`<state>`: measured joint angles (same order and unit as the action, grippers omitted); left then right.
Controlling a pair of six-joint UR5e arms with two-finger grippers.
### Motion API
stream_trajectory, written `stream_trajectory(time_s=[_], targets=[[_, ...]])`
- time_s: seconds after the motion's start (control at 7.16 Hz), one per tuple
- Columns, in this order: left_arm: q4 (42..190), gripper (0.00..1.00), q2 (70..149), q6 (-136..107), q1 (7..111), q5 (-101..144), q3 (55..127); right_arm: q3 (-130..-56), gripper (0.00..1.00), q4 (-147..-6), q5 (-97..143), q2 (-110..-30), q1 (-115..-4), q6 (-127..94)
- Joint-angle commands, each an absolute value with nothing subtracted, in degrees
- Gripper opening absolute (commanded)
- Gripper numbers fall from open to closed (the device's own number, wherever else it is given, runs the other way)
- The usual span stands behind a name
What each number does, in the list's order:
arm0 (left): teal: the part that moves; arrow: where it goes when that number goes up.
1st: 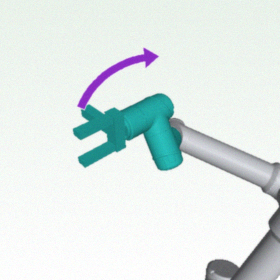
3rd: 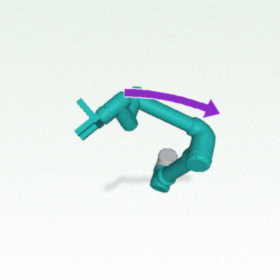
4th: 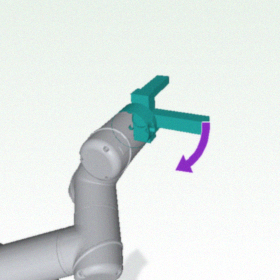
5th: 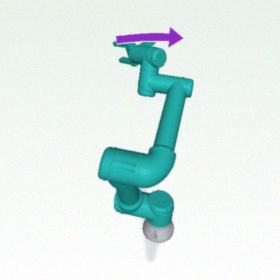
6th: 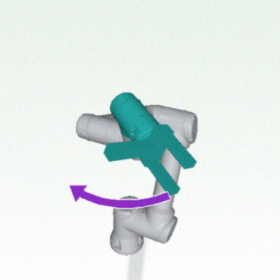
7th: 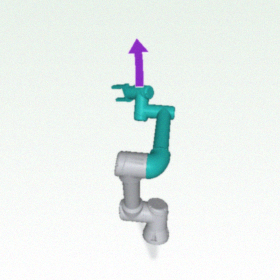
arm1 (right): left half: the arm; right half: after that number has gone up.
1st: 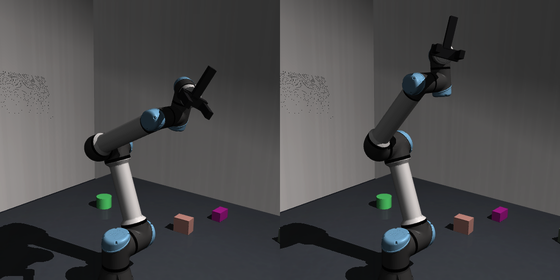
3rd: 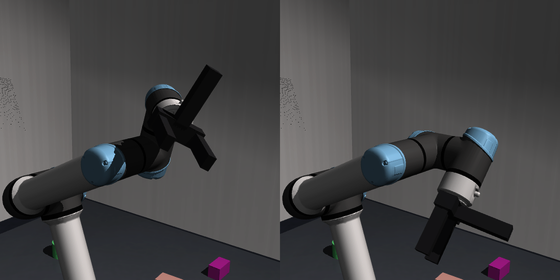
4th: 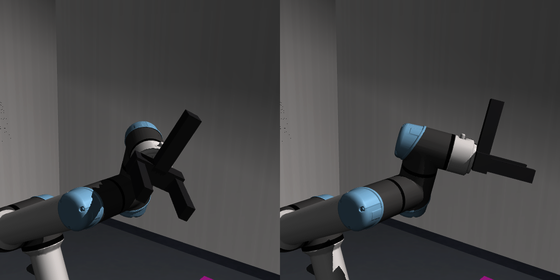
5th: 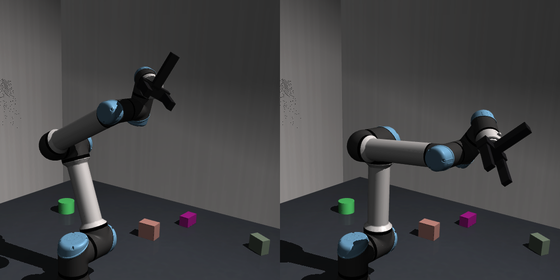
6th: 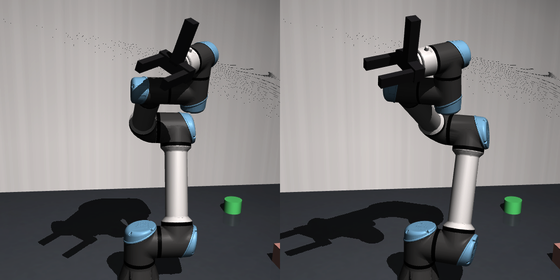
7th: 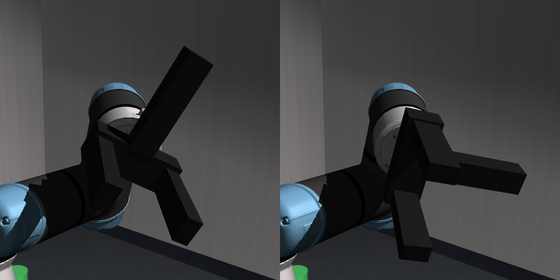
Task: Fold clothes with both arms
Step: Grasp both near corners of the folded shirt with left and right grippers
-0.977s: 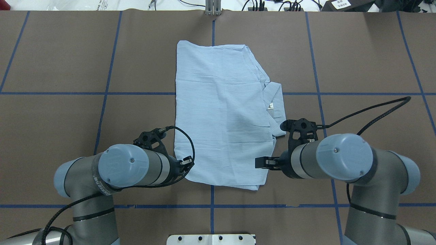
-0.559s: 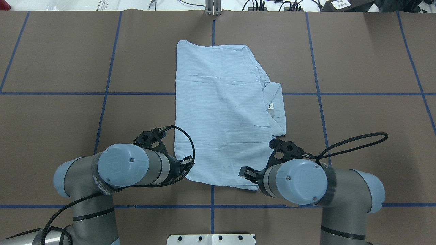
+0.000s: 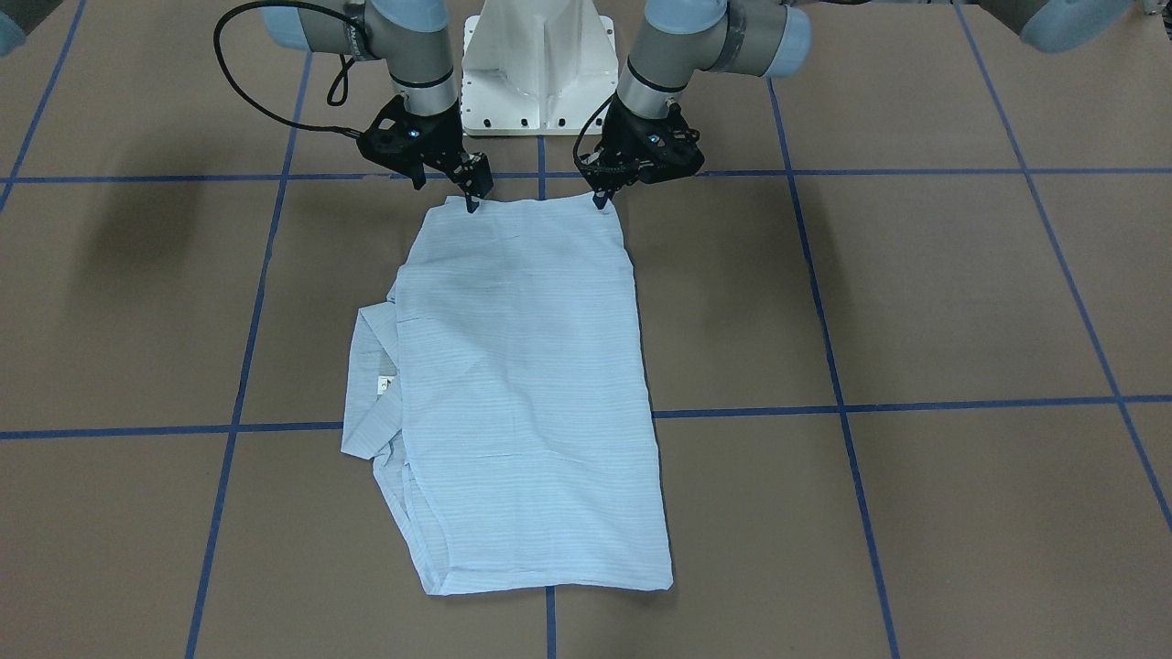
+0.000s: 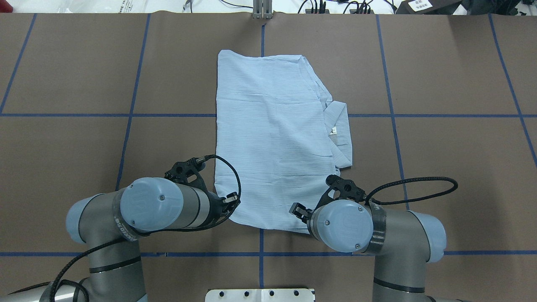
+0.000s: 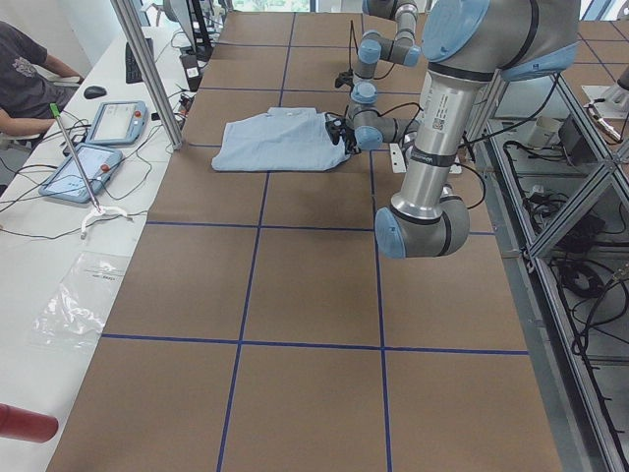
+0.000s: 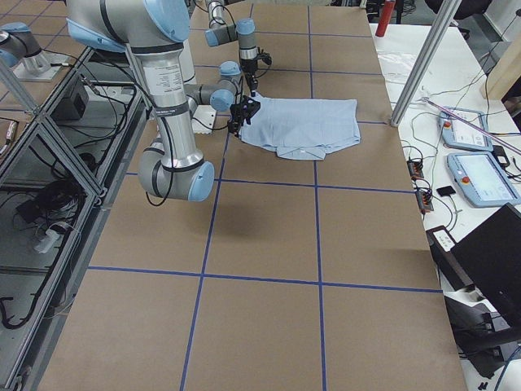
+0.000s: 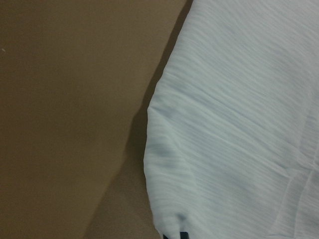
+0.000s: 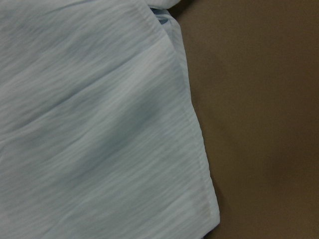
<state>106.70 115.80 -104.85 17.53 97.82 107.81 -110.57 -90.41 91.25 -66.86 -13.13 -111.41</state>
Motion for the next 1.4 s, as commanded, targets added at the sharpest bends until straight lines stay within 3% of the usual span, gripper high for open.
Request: stream_trajectory(time_s=[0.0, 1.26], targets=[[106.7, 0.0, 116.2, -104.9, 17.4, 97.8, 107.8, -105.8, 1.0, -90.5, 90.7, -63.7, -13.1, -111.5], [106.7, 0.0, 116.2, -104.9, 17.5, 97.8, 107.6, -105.4, 0.97, -90.6, 91.0, -63.8, -11.4, -111.6]])
